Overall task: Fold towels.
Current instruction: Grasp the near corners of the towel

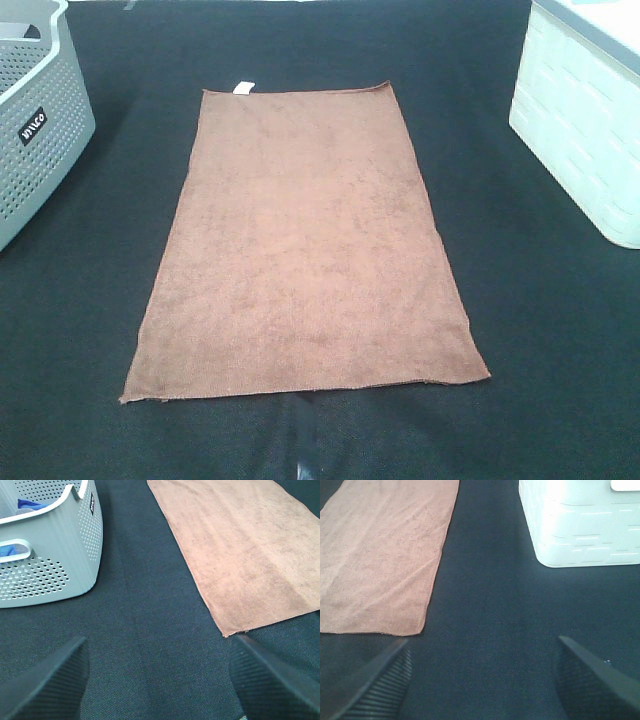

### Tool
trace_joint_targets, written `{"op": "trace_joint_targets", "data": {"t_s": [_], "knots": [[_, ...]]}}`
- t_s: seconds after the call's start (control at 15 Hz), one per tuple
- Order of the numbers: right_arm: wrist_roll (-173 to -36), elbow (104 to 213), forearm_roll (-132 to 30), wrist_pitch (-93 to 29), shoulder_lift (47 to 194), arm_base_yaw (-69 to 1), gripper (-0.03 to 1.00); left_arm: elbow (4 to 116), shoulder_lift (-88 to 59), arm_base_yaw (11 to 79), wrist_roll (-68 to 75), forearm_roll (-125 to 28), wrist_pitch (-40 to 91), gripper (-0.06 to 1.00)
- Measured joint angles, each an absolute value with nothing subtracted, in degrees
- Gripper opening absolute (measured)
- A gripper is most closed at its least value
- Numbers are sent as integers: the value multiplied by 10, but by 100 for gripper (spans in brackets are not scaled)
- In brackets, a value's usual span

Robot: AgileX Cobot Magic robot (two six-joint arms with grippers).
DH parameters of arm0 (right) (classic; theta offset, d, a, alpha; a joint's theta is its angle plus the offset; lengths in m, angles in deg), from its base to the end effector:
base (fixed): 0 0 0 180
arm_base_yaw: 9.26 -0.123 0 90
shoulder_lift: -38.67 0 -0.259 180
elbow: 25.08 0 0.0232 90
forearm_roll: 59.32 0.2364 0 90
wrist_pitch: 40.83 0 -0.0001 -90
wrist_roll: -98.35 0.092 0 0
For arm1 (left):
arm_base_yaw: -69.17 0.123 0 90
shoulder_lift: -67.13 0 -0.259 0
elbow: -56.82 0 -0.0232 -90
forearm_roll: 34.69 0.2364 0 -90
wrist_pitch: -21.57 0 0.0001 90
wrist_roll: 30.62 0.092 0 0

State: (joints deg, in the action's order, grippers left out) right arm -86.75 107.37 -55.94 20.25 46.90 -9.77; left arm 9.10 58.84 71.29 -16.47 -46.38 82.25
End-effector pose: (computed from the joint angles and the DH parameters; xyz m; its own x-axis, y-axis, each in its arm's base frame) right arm 0.0080 0.0048 0.2707 -0.4470 -0.0643 -0.8922 -0.0821 0.9962 -0.0307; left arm 0.0086 -0.0160 0.2717 -0.4184 0.1278 -0.8992 0.1849 0.9813 0.0535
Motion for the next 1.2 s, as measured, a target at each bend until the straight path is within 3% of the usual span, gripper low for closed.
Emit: {"op": "trace_joint_targets", "data": {"t_s": [1.2], "knots": [[-867,1074,-559,203,469,-98,73,91,588,713,-165,-464,822,74]]}}
